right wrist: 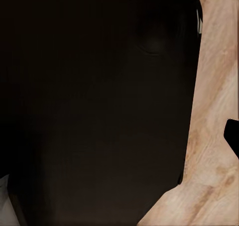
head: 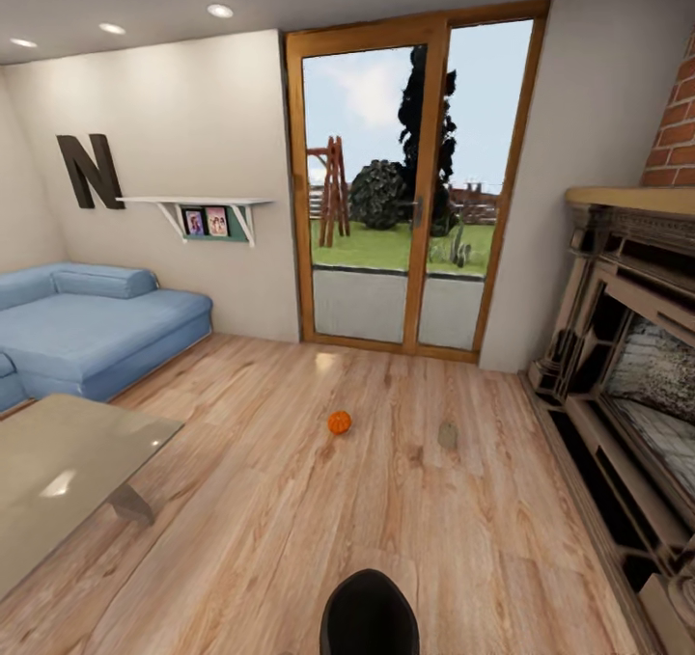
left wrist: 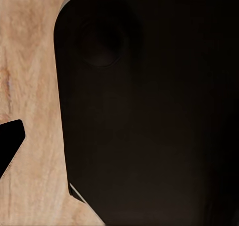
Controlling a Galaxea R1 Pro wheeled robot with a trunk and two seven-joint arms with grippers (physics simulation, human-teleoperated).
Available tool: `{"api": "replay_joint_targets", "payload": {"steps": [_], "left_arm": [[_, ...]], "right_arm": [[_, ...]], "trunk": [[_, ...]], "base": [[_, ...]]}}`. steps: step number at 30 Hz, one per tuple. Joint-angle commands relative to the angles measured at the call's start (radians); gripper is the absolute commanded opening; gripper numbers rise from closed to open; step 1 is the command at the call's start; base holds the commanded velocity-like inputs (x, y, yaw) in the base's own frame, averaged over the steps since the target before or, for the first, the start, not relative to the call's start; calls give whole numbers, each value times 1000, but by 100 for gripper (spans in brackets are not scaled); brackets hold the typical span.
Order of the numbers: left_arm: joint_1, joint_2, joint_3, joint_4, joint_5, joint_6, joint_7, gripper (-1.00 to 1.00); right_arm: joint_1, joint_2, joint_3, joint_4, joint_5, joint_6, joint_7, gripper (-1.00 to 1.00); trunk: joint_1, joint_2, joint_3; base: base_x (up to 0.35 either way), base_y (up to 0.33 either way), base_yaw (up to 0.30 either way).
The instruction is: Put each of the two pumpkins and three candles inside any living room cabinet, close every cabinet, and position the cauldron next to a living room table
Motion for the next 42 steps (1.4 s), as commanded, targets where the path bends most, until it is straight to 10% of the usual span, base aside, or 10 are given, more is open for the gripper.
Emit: {"api": "replay_joint_targets", "payload": {"steps": [1,10,21,27,35,42], "left_arm": [[0,0,1,0,0,3,0,100],[-1,5,2,-74,2,38,-3,100],[-1,64,41,-543,9,499,-57,100],[-1,75,159,-931,5,825,-75,100],[-1,76,192,-1268,5,959,-75,100],[-1,77,193,-1346,5,1027,-75,100]], "right_arm": [[0,-1,-1,0,-1,2,0,100],[0,0,1,0,2,-1,1,100],[-22,6,-8,-58,-5,2,7,100],[-56,-6,-29,-356,-12,331,4,100],[-57,3,-144,-1087,-11,889,4,100],[-57,6,-161,-1201,-14,982,8,100]], "trunk": [[0,0,0],[0,0,0],[0,0,0],[0,0,0],[0,0,0],[-19,35,16]], "base": [[0,0,-85],[0,0,-22],[0,0,-1],[0,0,0],[0,0,0],[0,0,0]]}}
